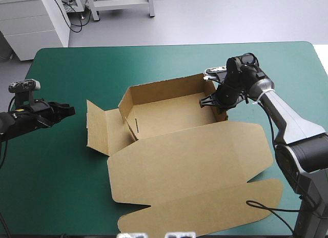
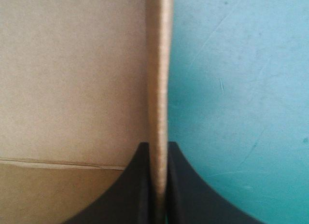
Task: Fold the box
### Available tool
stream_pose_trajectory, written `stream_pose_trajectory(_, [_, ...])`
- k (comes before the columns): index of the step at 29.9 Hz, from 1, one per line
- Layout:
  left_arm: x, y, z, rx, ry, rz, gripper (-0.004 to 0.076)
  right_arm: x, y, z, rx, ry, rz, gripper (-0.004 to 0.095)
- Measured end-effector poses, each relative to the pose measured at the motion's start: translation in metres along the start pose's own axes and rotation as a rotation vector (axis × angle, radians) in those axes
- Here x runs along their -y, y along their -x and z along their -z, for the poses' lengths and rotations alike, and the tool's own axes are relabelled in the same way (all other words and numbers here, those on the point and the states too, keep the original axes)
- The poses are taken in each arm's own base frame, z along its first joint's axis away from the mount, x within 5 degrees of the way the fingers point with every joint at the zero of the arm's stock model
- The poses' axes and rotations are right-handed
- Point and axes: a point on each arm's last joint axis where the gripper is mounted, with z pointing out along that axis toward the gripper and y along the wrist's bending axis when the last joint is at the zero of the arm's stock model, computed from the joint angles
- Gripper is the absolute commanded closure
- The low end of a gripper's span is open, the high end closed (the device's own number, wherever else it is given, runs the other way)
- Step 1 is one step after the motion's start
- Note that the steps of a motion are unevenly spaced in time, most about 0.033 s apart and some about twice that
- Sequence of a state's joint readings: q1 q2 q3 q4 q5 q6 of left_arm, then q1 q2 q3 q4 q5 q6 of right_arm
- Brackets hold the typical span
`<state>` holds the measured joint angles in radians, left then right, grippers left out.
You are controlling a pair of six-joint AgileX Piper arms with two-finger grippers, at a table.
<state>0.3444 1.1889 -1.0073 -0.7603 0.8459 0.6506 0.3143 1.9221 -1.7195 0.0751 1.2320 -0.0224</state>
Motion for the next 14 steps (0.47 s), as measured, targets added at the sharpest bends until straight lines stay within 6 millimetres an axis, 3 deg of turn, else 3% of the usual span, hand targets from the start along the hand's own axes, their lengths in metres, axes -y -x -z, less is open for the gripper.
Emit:
stream_pose_trajectory(5, [-0.001, 0.000, 0.000, 0.002, 0.006, -0.003, 0.0716, -0.001, -0.002, 0.011, 0.025, -0.003, 0.060, 0.0927])
stream_pose_trajectory(9, [-0.002, 0.002, 0.000, 0.023, 0.020, -0.001, 0.0716, 0.006, -0.010, 0.050, 0.111, -0.031, 0.100, 0.0928])
stream_pose_trajectory(14, [-0.007, 0.003, -0.009, 0.019, 0.011, 0.035, 0.0716, 0.040, -0.029, 0.101, 0.221, -0.092, 0.056, 0.0928])
